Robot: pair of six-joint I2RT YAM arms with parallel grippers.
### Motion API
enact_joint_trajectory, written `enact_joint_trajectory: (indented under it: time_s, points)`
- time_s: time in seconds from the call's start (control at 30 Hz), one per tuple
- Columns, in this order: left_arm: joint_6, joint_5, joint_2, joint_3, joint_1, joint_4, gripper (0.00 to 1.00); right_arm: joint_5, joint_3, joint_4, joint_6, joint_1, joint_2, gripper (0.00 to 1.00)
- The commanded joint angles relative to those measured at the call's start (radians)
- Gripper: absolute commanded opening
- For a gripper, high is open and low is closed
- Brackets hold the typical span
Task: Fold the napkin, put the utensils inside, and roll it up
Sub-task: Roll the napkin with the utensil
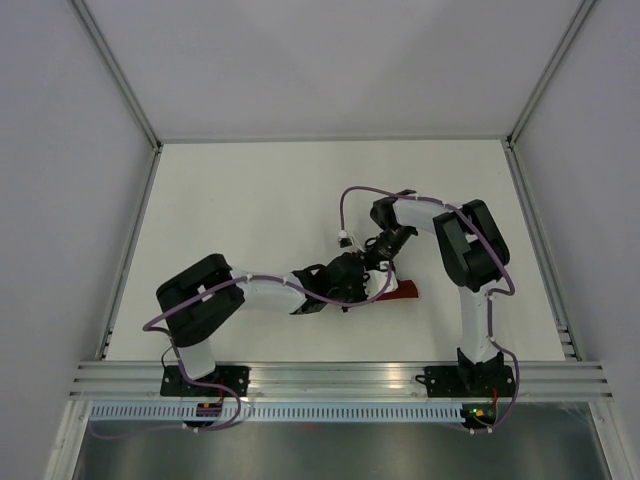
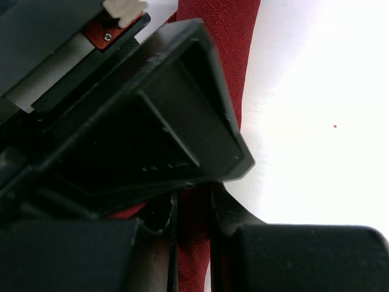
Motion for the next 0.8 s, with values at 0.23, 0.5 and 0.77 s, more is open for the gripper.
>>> enact_joint_trajectory:
  time_s: [0.23,0.5,0.77]
  points:
    - [-0.071,0.237,0.153,0.023,0.042,-0.044,0.02,-0.023,0.001,0.069,-0.057,-0.123,-0.115,0.58]
    - [-0.056,0.35,0.204,0.094,0.085,-0.145,0.02,-0.132,0.079,-0.191,-0.25,-0.272,-0.16,0.61]
    - [-0.078,0.689,0.308,0.221,0.239,-0.323,0.02,-0.192,0.005,-0.115,-0.317,-0.433,-0.302,0.61]
